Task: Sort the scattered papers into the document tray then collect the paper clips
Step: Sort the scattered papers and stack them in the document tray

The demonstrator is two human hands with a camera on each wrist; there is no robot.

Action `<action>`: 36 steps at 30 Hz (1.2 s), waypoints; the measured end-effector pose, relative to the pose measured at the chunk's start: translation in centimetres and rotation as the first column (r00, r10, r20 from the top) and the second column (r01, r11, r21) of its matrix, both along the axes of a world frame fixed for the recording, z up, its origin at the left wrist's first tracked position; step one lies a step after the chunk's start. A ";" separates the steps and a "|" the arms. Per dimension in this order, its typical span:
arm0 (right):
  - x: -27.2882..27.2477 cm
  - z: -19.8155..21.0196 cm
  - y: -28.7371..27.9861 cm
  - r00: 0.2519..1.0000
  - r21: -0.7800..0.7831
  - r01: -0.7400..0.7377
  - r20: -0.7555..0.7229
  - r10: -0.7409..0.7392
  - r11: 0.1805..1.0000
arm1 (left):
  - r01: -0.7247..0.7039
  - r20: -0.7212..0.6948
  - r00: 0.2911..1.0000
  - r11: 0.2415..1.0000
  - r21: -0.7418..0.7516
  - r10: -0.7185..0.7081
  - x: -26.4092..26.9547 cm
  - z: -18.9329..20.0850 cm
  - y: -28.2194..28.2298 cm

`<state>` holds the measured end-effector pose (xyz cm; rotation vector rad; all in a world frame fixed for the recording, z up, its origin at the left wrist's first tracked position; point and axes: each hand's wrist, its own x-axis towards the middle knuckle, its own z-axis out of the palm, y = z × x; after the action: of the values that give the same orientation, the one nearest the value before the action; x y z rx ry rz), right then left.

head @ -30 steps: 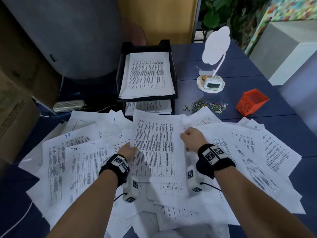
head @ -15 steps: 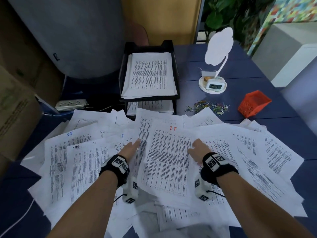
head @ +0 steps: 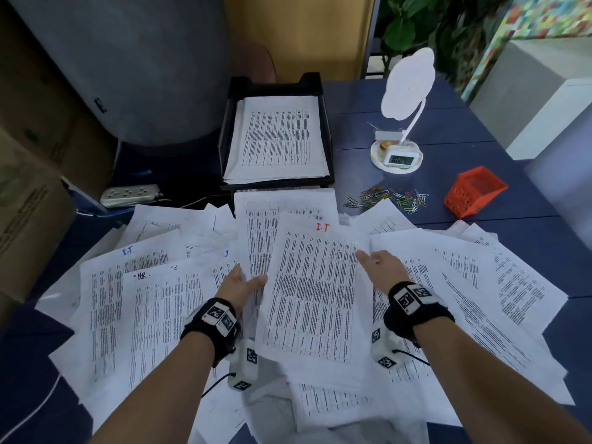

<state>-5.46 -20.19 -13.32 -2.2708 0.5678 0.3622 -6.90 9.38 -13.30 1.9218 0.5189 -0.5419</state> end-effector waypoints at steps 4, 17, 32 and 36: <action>0.3 -0.4 1.0 0.999 0.191 -0.009 0.052 -0.001 0.982 | 0.003 0.018 1.000 0.999 -0.050 -0.002 -0.1 0.3 -1.0; 2.4 1.6 2.5 0.989 0.362 0.062 0.104 -0.106 0.930 | 0.267 -0.038 0.963 0.962 0.062 -0.265 0.2 0.3 -1.5; 1.7 4.3 4.9 0.935 0.517 -0.085 0.337 -0.112 0.852 | -0.044 0.298 0.950 0.987 -0.152 0.088 1.3 2.6 0.0; 2.7 7.0 6.1 0.815 0.492 -0.115 0.543 -0.202 0.863 | -0.111 0.527 0.824 0.972 -0.208 0.207 2.4 5.0 -1.2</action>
<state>-2.74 -14.11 -6.35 -1.7124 0.1666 -0.2060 -4.55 8.14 -8.35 1.7437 0.2441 0.0859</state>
